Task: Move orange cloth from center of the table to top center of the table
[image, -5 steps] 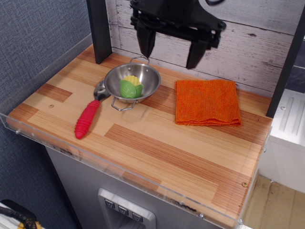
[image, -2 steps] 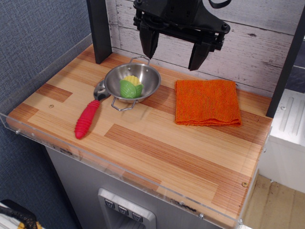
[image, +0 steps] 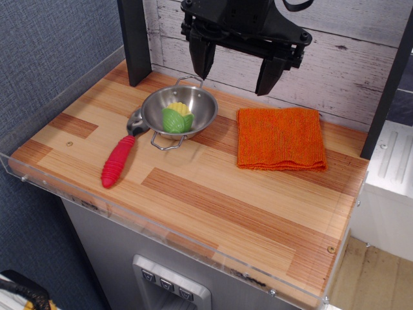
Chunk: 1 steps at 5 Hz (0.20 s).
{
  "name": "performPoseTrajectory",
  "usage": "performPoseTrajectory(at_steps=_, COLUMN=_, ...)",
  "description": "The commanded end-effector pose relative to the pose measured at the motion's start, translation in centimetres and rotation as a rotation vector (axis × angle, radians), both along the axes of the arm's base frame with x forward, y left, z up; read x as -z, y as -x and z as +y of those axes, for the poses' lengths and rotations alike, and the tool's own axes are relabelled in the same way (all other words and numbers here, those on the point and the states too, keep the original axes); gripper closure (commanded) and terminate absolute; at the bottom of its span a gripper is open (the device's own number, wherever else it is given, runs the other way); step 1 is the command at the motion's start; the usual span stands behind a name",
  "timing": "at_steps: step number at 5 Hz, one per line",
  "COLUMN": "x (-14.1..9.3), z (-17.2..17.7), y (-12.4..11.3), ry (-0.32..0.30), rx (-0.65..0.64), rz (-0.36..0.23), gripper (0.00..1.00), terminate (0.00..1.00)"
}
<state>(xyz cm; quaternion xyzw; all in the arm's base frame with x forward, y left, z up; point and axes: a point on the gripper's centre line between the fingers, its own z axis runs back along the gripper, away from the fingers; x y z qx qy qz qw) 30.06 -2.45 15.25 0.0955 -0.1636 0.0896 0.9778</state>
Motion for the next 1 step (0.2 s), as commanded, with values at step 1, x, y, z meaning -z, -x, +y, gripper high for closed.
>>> performPoseTrajectory(at_steps=1, x=-0.82, z=0.10, y=0.52, ry=0.002, rx=-0.003, rz=-0.032, gripper=0.00, terminate=1.00)
